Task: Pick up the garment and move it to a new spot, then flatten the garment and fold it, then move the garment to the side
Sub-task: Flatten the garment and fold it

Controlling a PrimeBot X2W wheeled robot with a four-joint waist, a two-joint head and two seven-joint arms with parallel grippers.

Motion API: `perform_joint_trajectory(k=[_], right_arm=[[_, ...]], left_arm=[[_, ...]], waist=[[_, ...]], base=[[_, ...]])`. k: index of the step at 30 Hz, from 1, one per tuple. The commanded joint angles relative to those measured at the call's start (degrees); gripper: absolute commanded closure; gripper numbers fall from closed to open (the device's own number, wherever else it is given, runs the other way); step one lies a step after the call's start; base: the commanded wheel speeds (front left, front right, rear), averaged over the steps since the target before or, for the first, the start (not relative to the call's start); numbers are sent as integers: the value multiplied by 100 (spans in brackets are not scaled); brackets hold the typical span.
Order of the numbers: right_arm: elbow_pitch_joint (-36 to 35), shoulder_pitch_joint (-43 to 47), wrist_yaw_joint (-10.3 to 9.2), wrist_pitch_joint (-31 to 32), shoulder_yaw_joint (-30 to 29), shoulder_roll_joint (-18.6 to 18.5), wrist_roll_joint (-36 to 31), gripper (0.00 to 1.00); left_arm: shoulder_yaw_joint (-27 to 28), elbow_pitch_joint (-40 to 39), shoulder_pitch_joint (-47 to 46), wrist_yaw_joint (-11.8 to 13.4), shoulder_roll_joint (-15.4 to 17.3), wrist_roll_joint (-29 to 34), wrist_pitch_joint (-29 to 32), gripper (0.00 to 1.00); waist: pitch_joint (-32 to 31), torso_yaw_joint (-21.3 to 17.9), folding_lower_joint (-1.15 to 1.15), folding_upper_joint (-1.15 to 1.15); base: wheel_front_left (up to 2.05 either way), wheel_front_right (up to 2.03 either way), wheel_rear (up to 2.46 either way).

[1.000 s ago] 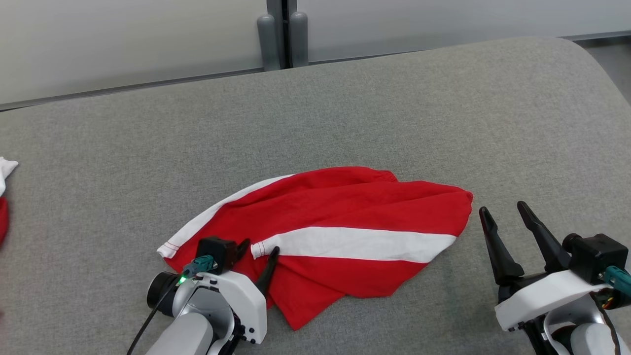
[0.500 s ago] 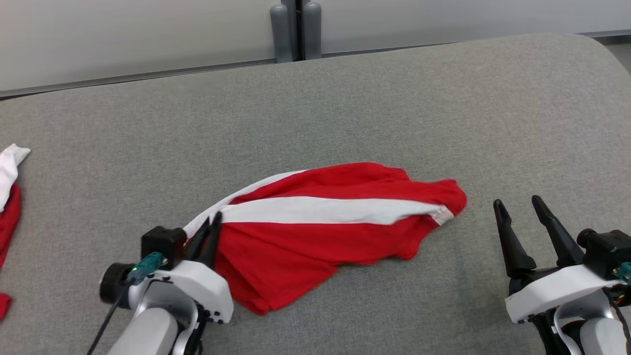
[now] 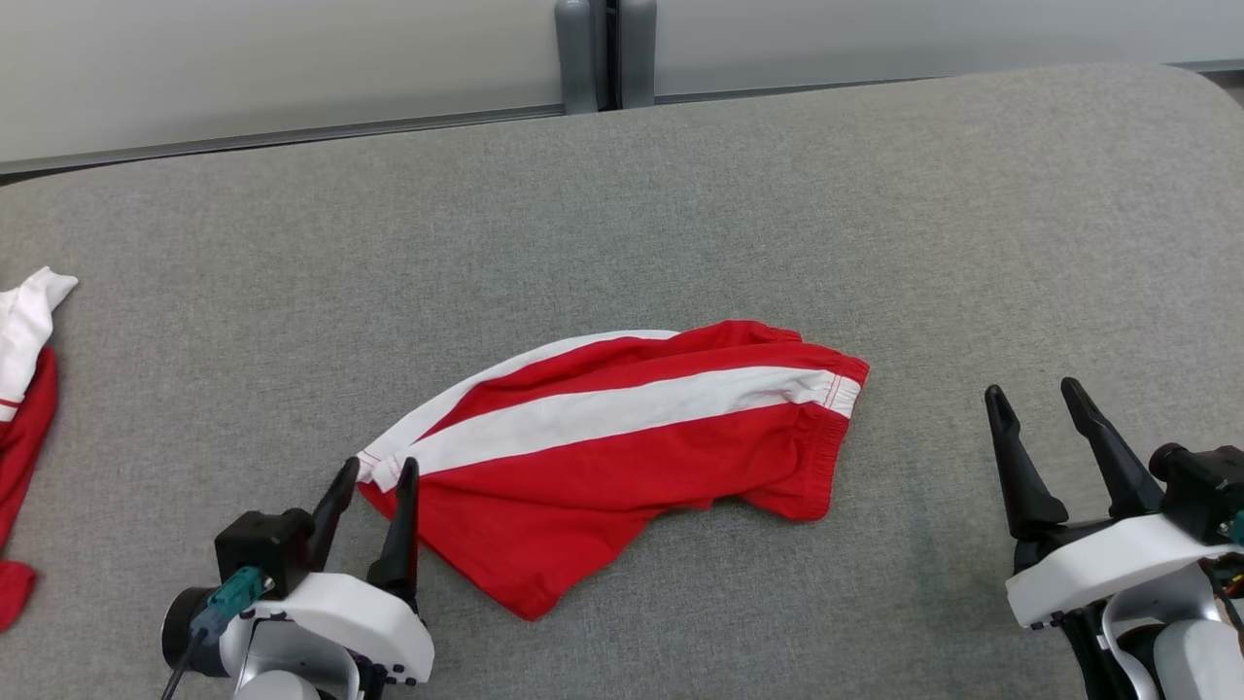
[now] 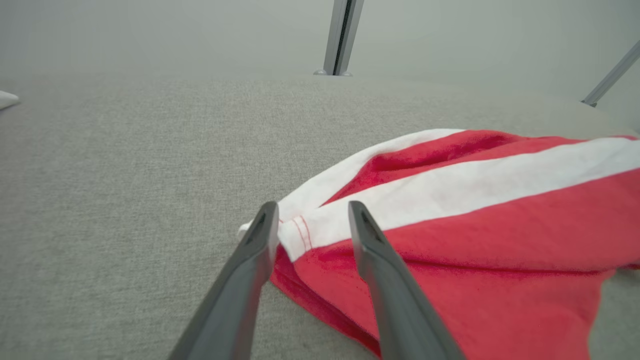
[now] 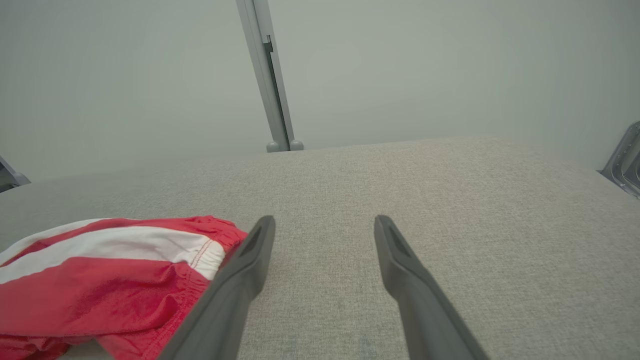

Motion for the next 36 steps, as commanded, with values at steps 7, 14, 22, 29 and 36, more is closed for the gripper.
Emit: perform_joint_trajectory(k=[7,14,22,29,36], right_arm=[[-75,0,0,30,-23,-55,-31,0],[-175,130,0,118,0,-76,-100,0],[-246,304,0,261,47,-84,-195,0],[-334,463,0,352,45,-54,-241,0],[-393,502,0,384,31,-11,-259,0]], left_arm=[[312,-357,89,41,-133,220,-827,0],[781,-958,36,220,-177,1001,-886,0],[938,-952,456,200,57,1290,-805,0],[841,-1111,865,178,140,1142,-478,0],[811,-1209,985,233,168,1097,-353,0]], waist=[[-152,20,0,0],[-400,66,0,0],[-772,98,0,0],[-967,129,0,0],[-1012,127,0,0]], base=[[0,0,0],[0,0,0],[0,0,0],[0,0,0],[0,0,0]])
